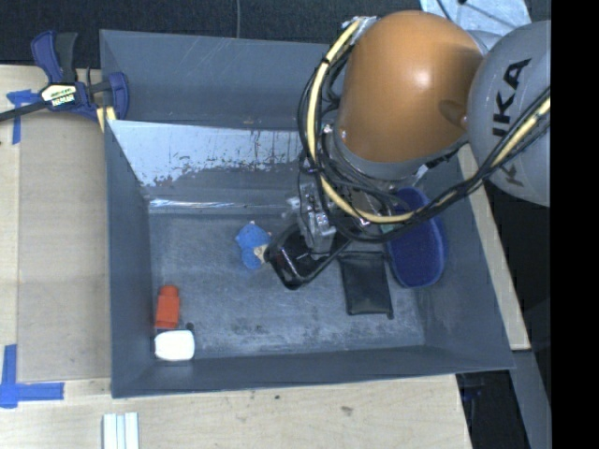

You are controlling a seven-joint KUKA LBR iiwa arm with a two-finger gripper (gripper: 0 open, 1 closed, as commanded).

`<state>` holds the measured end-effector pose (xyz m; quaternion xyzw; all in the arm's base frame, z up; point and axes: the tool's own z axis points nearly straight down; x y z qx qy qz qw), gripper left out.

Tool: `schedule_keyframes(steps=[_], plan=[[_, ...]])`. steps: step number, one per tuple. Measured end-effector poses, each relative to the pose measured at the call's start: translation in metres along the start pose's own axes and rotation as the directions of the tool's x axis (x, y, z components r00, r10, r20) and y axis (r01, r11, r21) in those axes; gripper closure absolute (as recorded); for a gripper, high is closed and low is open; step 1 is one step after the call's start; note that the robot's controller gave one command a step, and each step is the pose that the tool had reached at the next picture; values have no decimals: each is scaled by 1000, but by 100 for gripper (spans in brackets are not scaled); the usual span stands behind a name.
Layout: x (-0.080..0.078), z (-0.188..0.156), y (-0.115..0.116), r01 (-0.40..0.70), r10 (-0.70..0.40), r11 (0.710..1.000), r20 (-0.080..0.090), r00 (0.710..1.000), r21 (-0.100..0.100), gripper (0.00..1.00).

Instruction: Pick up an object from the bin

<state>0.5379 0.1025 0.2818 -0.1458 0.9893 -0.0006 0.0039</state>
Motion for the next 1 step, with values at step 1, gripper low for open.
schedule_keyframes(steps=[1], plan=[[35, 65, 11, 335, -335, 942, -13, 942, -9, 100]])
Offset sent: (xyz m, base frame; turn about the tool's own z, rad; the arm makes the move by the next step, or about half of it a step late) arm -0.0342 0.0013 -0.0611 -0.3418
